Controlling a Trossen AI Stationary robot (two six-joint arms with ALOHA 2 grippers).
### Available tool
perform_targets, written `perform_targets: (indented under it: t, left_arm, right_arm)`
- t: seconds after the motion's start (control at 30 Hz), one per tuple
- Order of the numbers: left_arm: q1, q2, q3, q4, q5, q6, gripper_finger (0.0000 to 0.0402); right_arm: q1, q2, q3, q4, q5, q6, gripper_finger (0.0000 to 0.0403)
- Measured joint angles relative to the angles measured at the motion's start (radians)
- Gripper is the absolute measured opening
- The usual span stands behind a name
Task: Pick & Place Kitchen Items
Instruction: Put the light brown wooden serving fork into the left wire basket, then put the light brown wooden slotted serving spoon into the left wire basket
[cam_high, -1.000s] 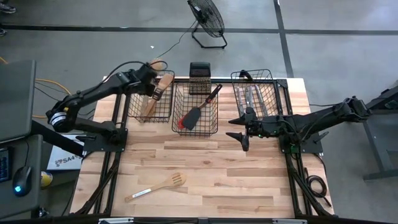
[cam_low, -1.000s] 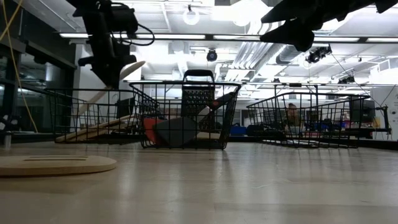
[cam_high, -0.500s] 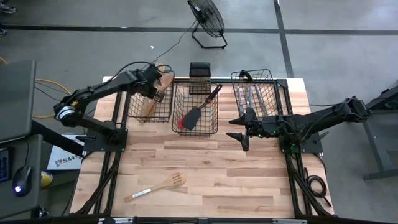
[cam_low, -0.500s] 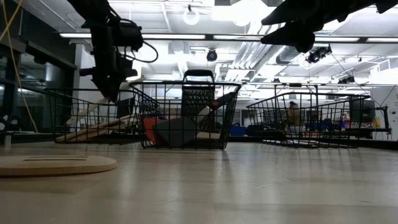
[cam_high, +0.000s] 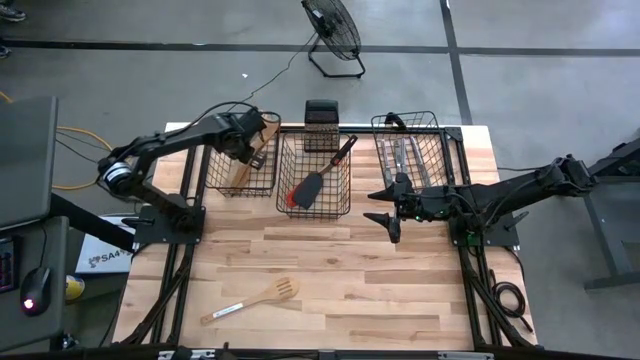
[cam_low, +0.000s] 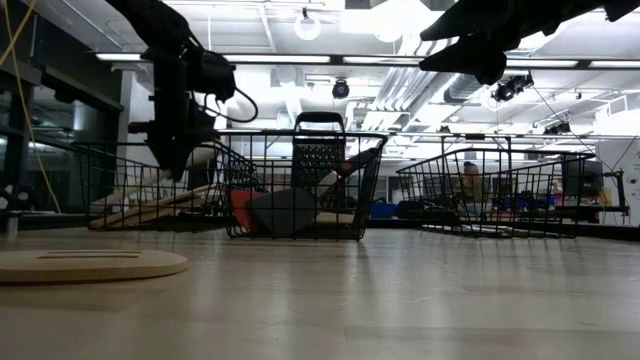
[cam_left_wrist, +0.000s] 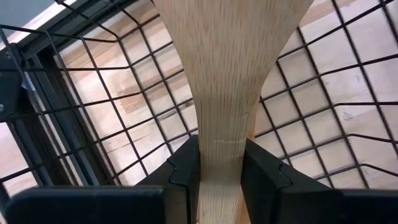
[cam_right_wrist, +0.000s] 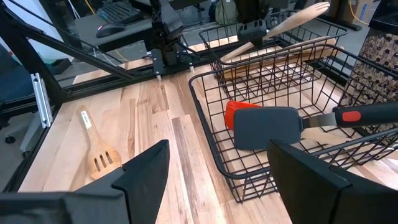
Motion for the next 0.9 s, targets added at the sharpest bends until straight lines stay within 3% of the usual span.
perform_targets:
  t: [0.5, 0.9]
  left_arm:
    - [0.0, 0.025, 0.0, 0.024, 0.016, 0.004, 0.0092]
    - [0.0, 0.025, 0.0, 0.015, 0.035, 0.011, 0.0145]
  right_arm:
    - [0.0, 0.0, 0.0, 0.0, 0.0, 0.0, 0.0263]
    - [0.0, 0.0, 0.0, -0.001, -0.004, 0.017, 0.0263]
